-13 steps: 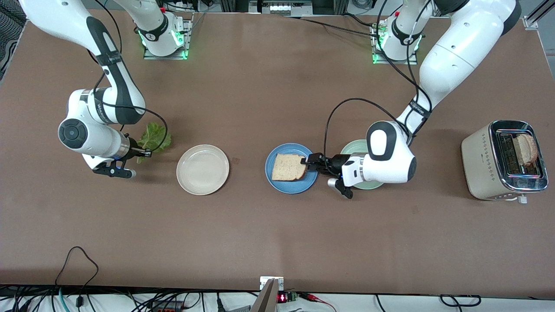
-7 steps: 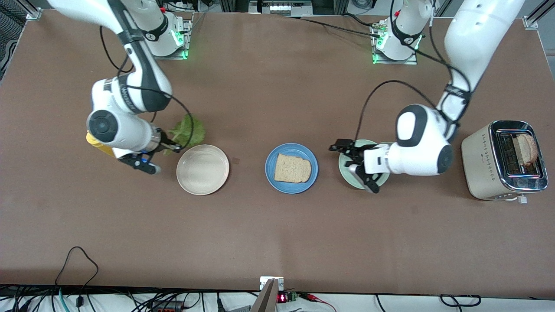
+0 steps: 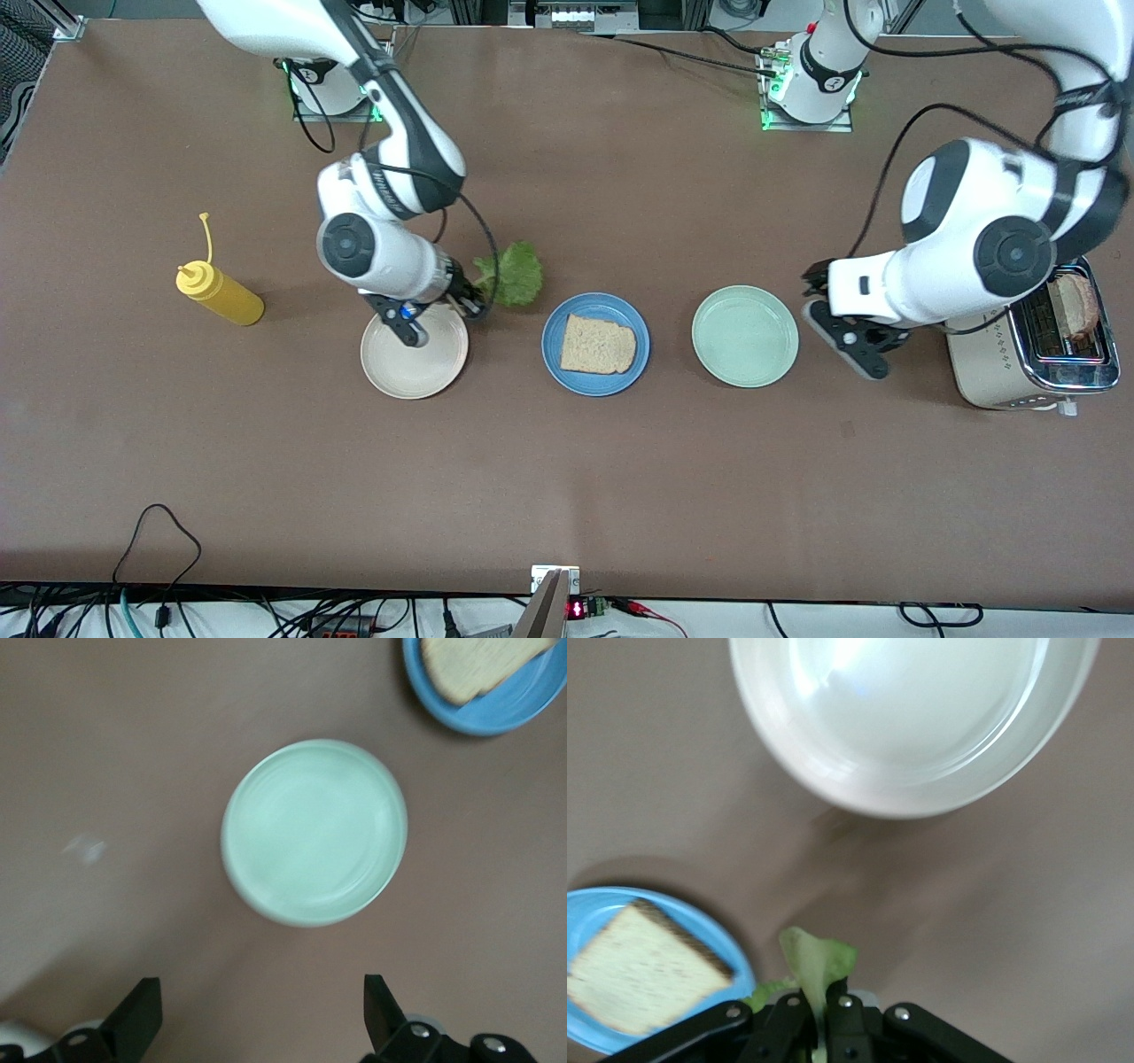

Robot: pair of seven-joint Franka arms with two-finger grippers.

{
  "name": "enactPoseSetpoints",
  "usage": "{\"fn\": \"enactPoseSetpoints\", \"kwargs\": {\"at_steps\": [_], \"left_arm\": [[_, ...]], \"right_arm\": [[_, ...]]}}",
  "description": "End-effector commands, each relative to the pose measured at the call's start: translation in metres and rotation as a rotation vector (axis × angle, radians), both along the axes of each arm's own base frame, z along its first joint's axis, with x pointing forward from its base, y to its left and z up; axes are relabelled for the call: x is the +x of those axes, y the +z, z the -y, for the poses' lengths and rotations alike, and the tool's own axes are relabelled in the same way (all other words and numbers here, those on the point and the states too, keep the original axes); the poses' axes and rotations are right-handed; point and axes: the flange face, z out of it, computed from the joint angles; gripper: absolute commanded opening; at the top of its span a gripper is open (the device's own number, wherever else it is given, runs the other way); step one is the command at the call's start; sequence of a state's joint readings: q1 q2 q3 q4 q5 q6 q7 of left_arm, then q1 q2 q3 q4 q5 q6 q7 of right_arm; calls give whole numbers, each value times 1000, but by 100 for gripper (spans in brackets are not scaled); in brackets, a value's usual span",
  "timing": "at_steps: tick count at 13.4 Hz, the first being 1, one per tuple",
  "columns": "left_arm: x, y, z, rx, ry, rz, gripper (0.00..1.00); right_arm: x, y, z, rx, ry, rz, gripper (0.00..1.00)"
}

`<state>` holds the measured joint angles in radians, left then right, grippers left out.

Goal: Make sandwich in blue plate with both arms
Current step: 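Lay the lettuce on the bread while the left gripper withdraws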

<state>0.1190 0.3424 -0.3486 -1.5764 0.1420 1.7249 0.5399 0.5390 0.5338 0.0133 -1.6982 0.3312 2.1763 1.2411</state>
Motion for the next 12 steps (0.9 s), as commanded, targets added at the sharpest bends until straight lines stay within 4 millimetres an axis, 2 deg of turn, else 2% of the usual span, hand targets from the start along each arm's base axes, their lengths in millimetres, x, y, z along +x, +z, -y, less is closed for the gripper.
{"fn": "enactPoseSetpoints", "kwargs": {"at_steps": [1,2,4,6,7,10,12], "left_arm": [[10,60,-18,125,-8,40,100],[11,80,-26,127,9,50,100],[10,99,-45,130,62,37,100],[9,119,-73,128,199,45,100],[9,127,-76,121,263,54,100],[9,126,-66,151,502,79,100],[12,124,-64,148,542,83,100]], "right_arm": [[10,-29,-53,9,-141,11,0],[11,-36,-68,14,-168,21,0],[8,-50,-92,31,-218,55,0],[11,-56,-105,62,-264,100,0],[9,-59,-110,70,-271,102,0],[14,-62,-121,91,-275,108,0],[16,-64,-122,98,-280,119,0]]}}
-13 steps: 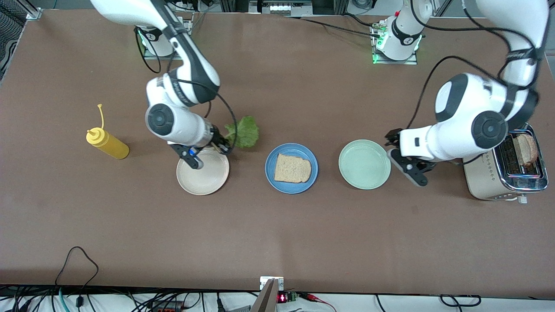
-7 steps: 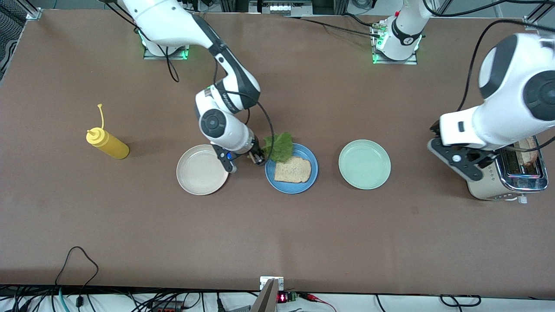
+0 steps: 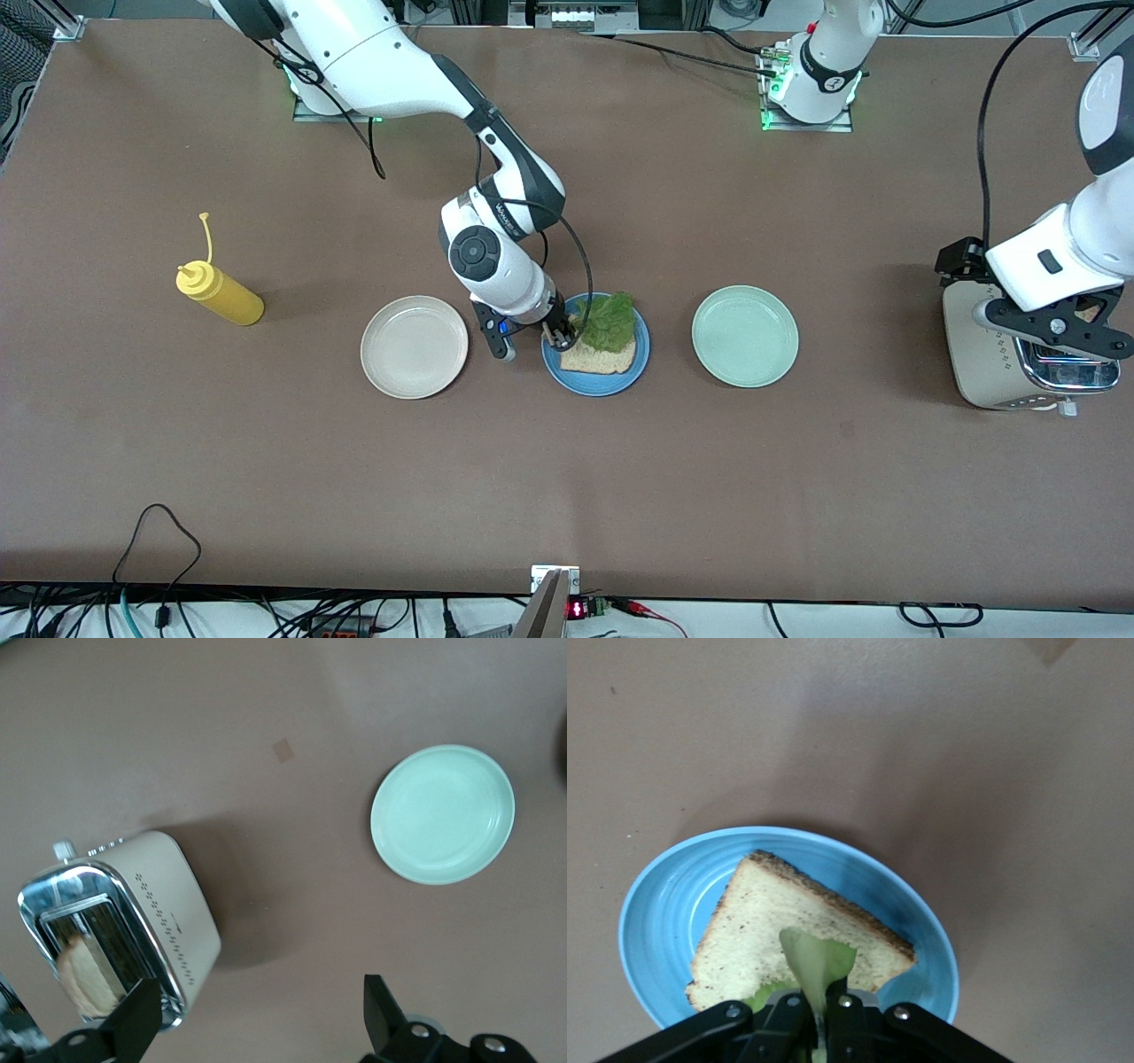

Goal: Make sandwich in blue plate with both arms
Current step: 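Lay the lettuce on the bread while the left gripper withdraws, then release the lettuce and lift the right gripper away from the plate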

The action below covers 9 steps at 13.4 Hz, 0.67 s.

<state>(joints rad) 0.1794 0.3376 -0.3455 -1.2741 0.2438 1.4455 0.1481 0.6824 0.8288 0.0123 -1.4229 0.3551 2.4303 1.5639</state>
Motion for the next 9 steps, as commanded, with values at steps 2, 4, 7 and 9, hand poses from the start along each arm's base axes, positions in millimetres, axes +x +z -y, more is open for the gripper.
{"fn": "enactPoseSetpoints", "kwargs": {"at_steps": [2,4,7,9], "left_arm": [[3,2,5,-50,65,-2,100],[3,1,3,-89,78,-9,100],[3,1,4,-93,78,-10,100],[3,2,3,-92,79,-8,100]], "right_arm": [[6,-7,-5,21,-28,12,0],[7,-10,-4,20,-28,12,4],[10,-8,-1,35,-52,0,97],[13,-2,2,39,-55,2,100]]}}
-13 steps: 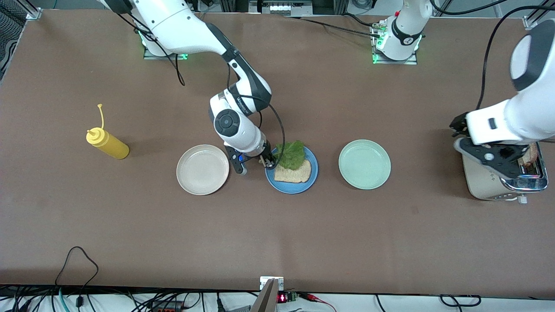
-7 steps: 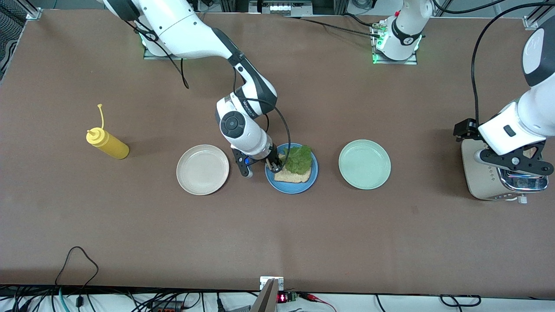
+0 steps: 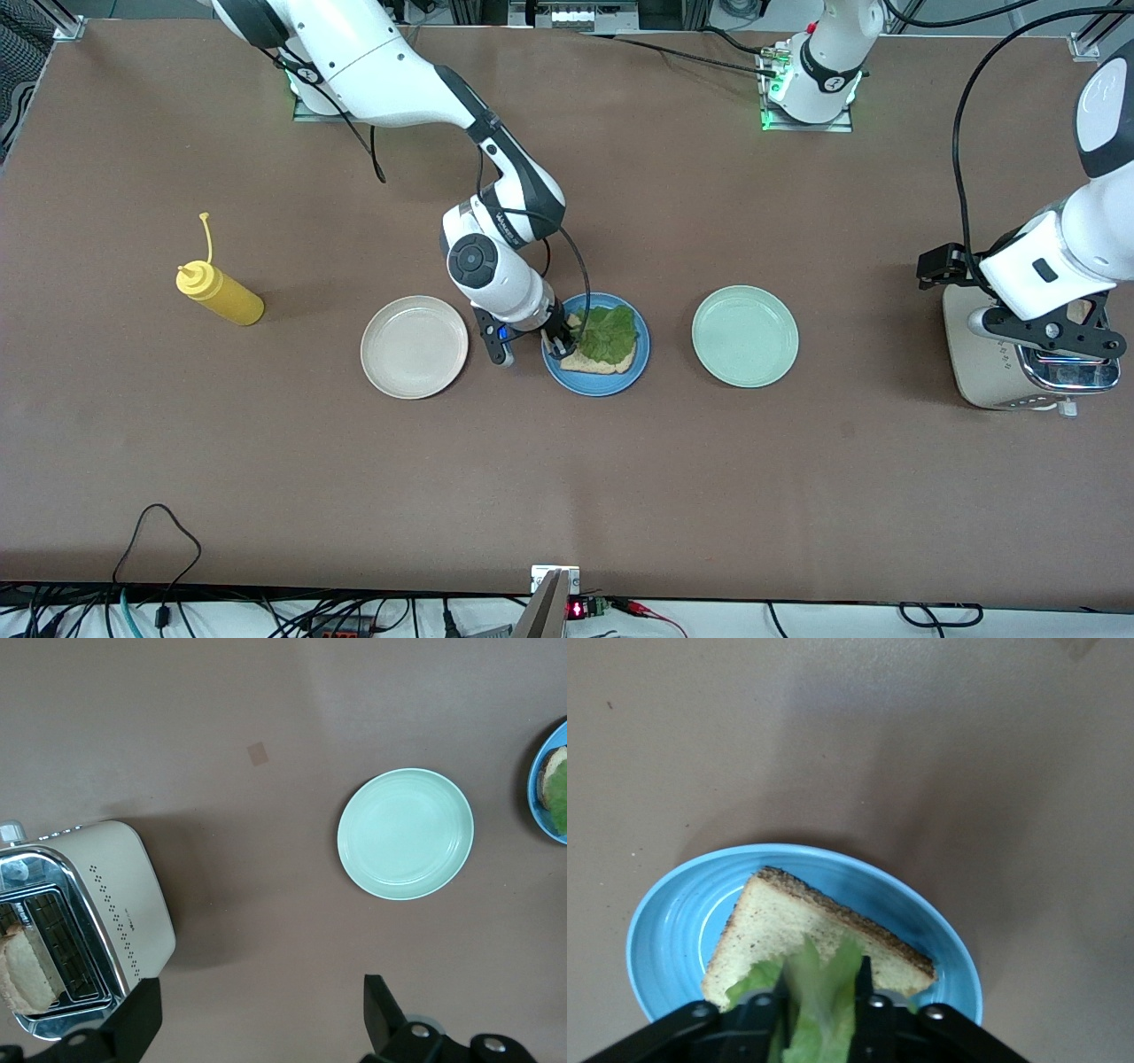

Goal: Make sandwich in blue plate with both arms
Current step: 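Release the lettuce and lift the right gripper away from the plate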

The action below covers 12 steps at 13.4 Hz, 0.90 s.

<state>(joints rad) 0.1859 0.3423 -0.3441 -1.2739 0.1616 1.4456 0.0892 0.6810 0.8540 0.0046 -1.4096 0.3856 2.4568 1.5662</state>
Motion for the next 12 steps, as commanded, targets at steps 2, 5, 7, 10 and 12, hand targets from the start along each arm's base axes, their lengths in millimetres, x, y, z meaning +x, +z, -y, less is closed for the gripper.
{"fn": "enactPoseSetpoints", "kwargs": {"at_steps": [2,5,7,10,12], "left_arm": [[3,6,-3,-18,13,2,100],[3,6,-2,-18,12,2,100],[3,6,-3,-18,13,2,100],[3,6,-3,-18,13,2,100],[2,7,-2,-20,12,3,100]], "right_arm": [[19,24,5,36,-34,18,100],[26,51,15,20,-3,-7,100],[30,86,26,19,53,-17,100],[20,145,49,2,201,-79,100],[8,175,91,-12,325,-143,100]]}}
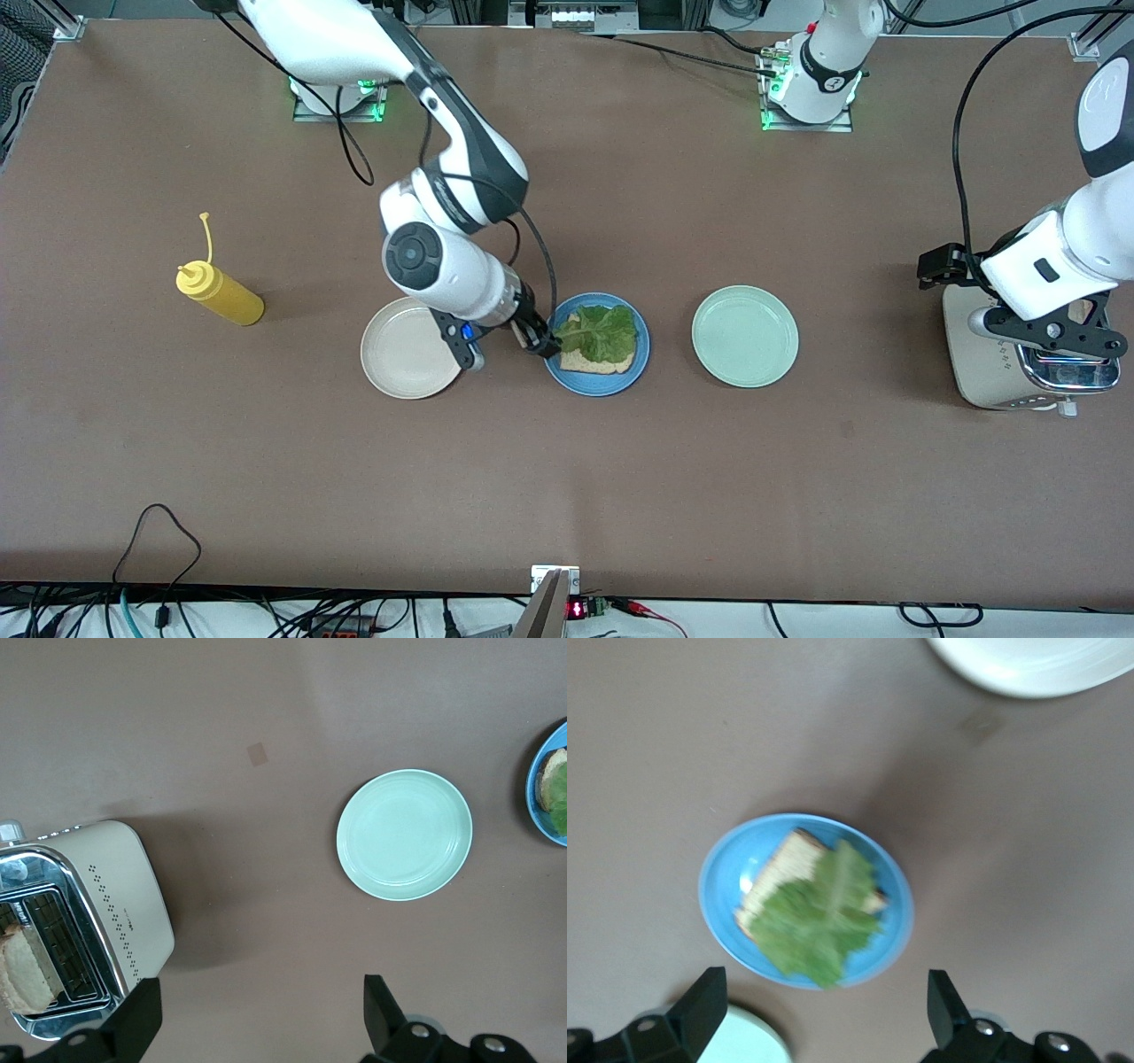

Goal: Make sandwich in blue plate with both arms
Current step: 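Release the lettuce and lift the right gripper away from the plate, then move the right gripper back toward the yellow mustard bottle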

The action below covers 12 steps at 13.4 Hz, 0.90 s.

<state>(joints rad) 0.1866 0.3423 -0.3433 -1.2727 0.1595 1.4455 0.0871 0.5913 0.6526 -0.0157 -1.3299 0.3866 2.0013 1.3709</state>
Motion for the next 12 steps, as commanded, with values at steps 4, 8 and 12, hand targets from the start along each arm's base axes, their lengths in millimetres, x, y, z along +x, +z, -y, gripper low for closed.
{"fn": "enactPoseSetpoints", "kwargs": {"at_steps": [4,8,12], "left_arm": [[2,6,-1,-18,8,2,100],[2,6,-1,-18,8,2,100],[2,6,-1,-18,6,2,100]], "right_arm": [[-38,86,117,34,296,-62,100],[-77,140,239,55,585,-6,100],[-109,168,331,78,787,68,100]]}}
